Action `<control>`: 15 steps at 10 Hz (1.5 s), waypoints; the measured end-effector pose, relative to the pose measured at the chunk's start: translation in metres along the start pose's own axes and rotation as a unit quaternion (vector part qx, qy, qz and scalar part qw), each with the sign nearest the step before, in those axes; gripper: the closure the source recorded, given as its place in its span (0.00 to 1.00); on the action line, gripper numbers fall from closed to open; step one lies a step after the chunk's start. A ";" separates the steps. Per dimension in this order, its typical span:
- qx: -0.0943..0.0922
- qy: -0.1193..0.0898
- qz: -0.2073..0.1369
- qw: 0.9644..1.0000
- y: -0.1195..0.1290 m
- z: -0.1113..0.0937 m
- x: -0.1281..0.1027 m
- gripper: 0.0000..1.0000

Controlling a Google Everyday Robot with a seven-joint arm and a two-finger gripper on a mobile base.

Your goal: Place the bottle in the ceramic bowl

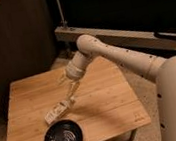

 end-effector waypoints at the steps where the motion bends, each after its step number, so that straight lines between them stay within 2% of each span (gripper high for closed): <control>1: -0.002 -0.001 -0.014 1.000 0.001 0.002 -0.001 0.35; 2: -0.004 0.020 -0.007 1.000 0.003 0.005 -0.004 0.35; 4: -0.028 0.076 0.015 0.997 0.008 0.023 -0.022 0.35; 5: -0.046 0.133 0.031 0.990 0.012 0.040 -0.037 0.35; 6: -0.055 0.162 0.038 0.985 0.015 0.050 -0.042 0.35; 7: -0.061 0.178 0.045 0.981 0.016 0.057 -0.045 0.35; 8: -0.064 0.182 0.050 0.980 0.020 0.062 -0.043 0.35; 9: -0.060 0.176 0.053 0.981 0.024 0.062 -0.038 0.35; 11: -0.047 0.165 0.052 0.984 0.030 0.049 -0.016 0.35; 12: -0.039 0.167 0.050 0.984 0.032 0.041 -0.004 0.35; 15: -0.047 0.185 0.023 0.981 0.025 0.042 0.012 0.35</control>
